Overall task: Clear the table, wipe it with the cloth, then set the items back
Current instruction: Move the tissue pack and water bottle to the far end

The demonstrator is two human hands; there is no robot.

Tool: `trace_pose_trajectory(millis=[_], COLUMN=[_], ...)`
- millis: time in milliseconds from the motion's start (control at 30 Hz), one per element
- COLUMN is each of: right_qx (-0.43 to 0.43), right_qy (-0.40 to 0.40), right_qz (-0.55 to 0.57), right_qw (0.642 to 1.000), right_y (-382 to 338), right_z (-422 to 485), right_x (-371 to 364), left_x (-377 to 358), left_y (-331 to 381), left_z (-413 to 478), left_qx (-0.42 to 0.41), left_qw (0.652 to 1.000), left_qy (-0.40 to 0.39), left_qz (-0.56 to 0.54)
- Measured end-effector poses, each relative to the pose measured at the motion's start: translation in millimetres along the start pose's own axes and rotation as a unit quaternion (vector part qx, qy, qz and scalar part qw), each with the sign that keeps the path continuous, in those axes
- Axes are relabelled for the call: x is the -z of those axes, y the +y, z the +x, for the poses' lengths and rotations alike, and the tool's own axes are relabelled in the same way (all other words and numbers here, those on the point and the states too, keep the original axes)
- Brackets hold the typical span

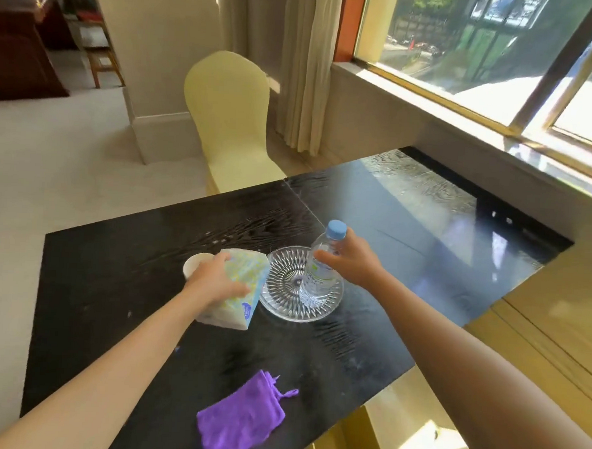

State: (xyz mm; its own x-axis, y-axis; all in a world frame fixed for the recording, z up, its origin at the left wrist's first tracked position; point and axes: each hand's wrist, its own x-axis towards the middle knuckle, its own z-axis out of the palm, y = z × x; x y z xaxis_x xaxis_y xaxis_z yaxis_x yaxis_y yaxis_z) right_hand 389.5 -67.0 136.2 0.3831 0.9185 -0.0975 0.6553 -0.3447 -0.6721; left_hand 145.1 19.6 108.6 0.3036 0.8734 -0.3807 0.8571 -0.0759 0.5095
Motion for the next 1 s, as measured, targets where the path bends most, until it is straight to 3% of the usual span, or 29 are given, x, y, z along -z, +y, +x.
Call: trace_pose_trajectory(millis=[300,533,1000], right_qx=[-0.001,-0.057,-0.217], right_qy=[0.040,0.081,0.195], right_qz=[-0.027,-0.037,0.023], right_qw=[0.999,0.994,0.956], right_y=[65,127,247], right_z=[0,11,89], right_x=[115,180,175], left_x=[-59,-100,-208], left_y=[153,252,331], left_z=[14,53,225], left_qx=[-0.083,-0.159,-0.237], left_qw=[0.996,0.986,0.954], left_qy=[0.015,-0.009,-0.096], left_qz=[-0.007,0.043,0.158])
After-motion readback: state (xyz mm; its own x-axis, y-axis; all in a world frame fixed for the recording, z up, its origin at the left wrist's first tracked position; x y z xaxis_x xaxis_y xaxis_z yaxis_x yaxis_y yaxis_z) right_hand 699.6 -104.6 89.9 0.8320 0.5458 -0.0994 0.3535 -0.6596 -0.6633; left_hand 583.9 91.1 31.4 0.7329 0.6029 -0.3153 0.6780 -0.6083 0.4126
